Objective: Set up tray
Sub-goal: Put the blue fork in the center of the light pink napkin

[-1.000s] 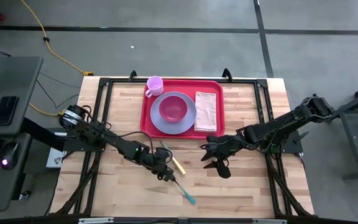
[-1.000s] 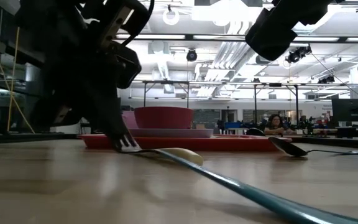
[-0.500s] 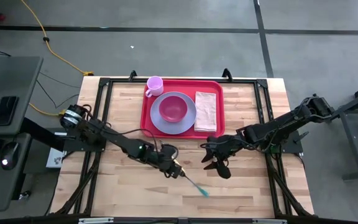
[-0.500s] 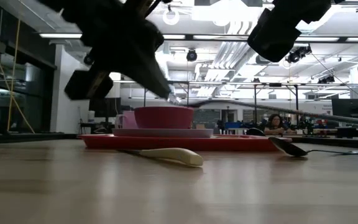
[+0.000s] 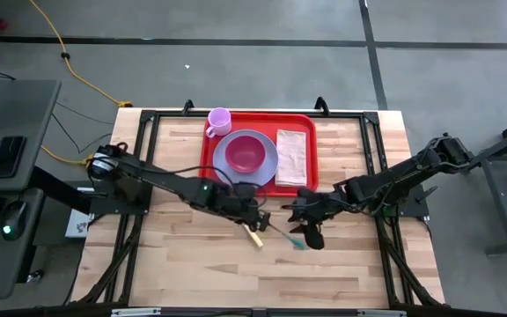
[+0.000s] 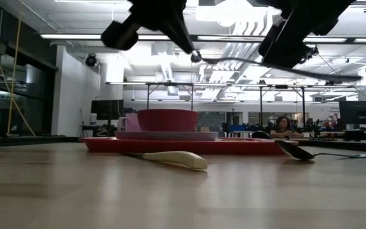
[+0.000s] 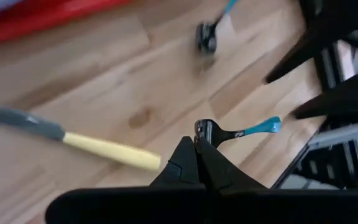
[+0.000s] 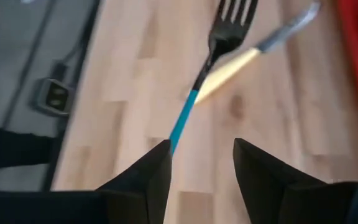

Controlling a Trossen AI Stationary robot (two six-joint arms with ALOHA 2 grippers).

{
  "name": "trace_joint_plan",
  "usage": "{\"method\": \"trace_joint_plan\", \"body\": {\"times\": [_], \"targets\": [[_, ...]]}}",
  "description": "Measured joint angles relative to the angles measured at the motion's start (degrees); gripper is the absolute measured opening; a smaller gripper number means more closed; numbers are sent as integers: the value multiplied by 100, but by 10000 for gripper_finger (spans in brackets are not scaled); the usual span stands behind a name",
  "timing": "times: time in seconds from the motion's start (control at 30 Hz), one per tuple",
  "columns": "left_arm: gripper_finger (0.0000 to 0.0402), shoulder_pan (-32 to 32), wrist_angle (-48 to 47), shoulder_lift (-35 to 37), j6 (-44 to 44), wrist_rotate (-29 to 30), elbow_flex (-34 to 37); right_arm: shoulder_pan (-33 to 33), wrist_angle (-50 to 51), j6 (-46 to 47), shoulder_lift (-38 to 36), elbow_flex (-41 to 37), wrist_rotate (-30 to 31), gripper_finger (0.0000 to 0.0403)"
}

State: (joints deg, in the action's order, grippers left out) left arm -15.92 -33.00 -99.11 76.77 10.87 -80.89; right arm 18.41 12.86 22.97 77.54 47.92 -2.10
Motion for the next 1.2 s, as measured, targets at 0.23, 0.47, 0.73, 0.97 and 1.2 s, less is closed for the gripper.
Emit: {"method": "trace_joint_plan", "body": {"times": [0.23, 0.47, 0.73, 0.97, 1.2], "targets": [[12, 261, -657, 0, 166, 141, -409, 0, 103, -131, 0, 0, 638, 154], [12, 480, -661, -20, 213, 253, -430, -49, -21, -133, 0, 0, 1076, 154], [12, 633, -681, -39, 214, 491, -432, -370, -79, -95, 0, 2, 1134, 153], [12, 695, -568, -39, 201, 631, -432, -614, -99, -154, 100, 2, 1112, 153], [12, 729, -403, -39, 149, 654, -432, -804, -115, -156, 555, 2, 1084, 153]]}}
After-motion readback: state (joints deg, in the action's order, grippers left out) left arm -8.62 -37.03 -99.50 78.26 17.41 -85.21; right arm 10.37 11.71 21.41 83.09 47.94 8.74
